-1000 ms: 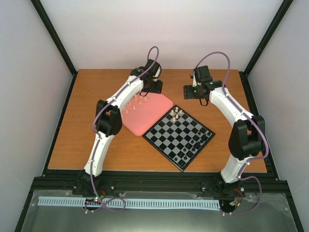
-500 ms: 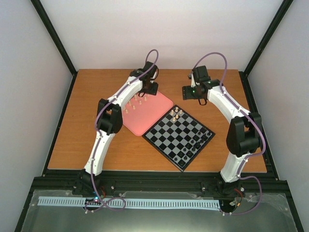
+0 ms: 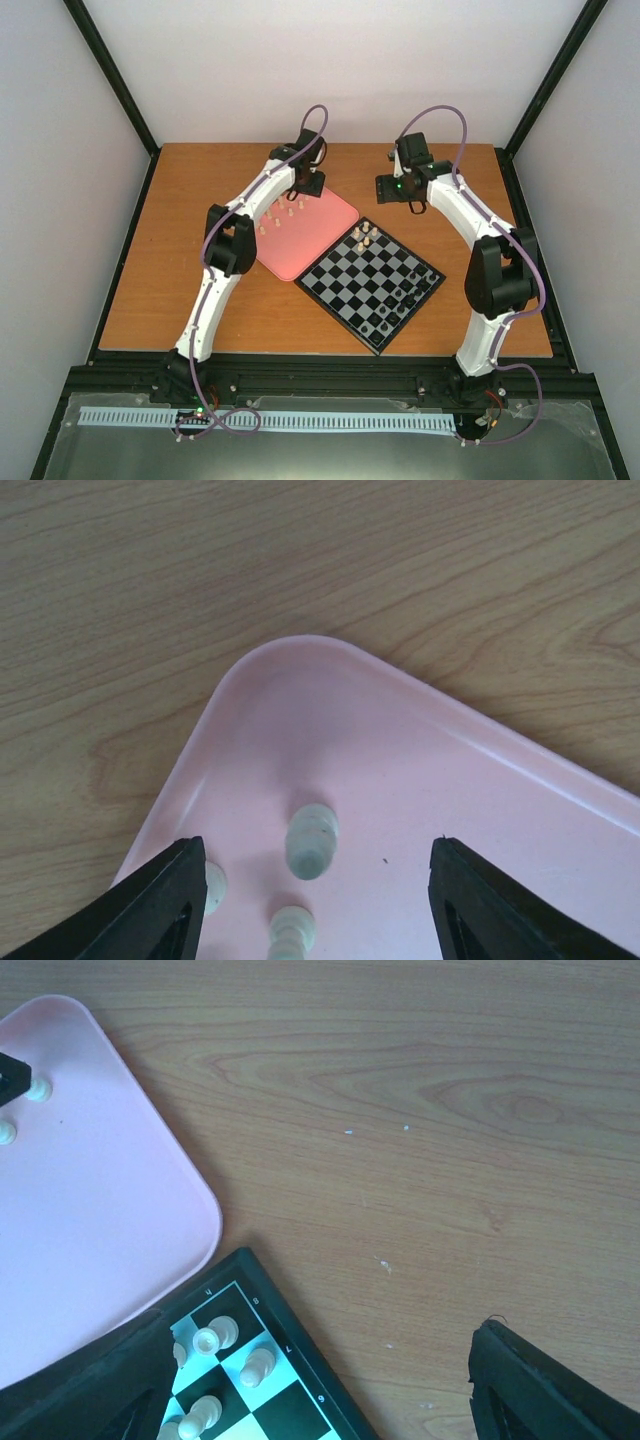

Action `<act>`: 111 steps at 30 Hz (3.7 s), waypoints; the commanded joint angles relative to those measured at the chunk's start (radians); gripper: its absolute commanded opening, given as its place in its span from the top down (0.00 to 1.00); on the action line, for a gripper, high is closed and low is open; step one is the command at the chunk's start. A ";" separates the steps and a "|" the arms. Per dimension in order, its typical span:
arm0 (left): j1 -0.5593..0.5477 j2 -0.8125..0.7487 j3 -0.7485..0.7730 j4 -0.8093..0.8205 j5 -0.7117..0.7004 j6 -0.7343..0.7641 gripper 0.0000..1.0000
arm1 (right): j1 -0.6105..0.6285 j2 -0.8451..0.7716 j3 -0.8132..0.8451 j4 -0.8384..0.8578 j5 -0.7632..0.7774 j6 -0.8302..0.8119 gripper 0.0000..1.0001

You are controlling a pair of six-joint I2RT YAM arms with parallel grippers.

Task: Set up the chess pieces on the board
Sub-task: Pick up the chess piece from the storage box, then place the chess piece on the chessboard.

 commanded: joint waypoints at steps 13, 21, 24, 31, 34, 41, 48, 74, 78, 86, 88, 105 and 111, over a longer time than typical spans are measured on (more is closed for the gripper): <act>0.026 0.038 0.061 0.014 0.056 0.016 0.50 | -0.007 0.058 0.058 -0.015 -0.002 -0.008 0.20; 0.026 0.044 0.059 0.015 0.067 0.017 0.53 | -0.007 0.058 0.051 -0.012 -0.003 -0.007 0.20; 0.026 0.049 0.063 0.015 0.064 0.017 0.54 | -0.007 0.058 0.047 -0.012 -0.004 -0.009 0.20; 0.026 0.055 0.069 0.012 0.077 0.017 0.67 | -0.008 0.061 0.047 -0.009 -0.008 -0.007 0.20; 0.026 0.058 0.066 0.011 0.078 0.019 0.68 | -0.007 0.062 0.046 -0.009 -0.012 -0.007 0.20; 0.026 0.062 0.066 0.012 0.079 0.016 0.75 | -0.007 0.060 0.040 -0.009 -0.013 -0.008 0.20; 0.026 0.064 0.076 0.003 0.037 0.013 0.90 | -0.007 0.059 0.038 -0.009 -0.016 -0.007 0.20; -0.199 -0.449 -0.497 0.026 0.241 -0.064 0.99 | -0.009 0.015 0.003 0.020 0.037 0.014 0.20; -0.205 -0.522 -0.648 0.062 0.270 -0.098 0.99 | -0.009 0.017 0.007 0.017 0.047 0.022 0.19; -0.219 -0.545 -0.725 0.127 0.290 -0.137 0.99 | -0.009 0.024 0.015 0.018 0.065 0.040 0.08; -0.220 -0.535 -0.705 0.144 0.294 -0.147 0.99 | -0.009 0.029 0.022 0.011 0.072 0.043 0.00; -0.250 -0.338 -0.485 0.121 0.302 -0.162 0.99 | -0.045 0.030 0.031 0.003 0.109 0.045 0.00; -0.253 -0.314 -0.467 0.106 0.294 -0.153 0.99 | -0.076 0.030 0.024 0.008 0.097 0.050 0.00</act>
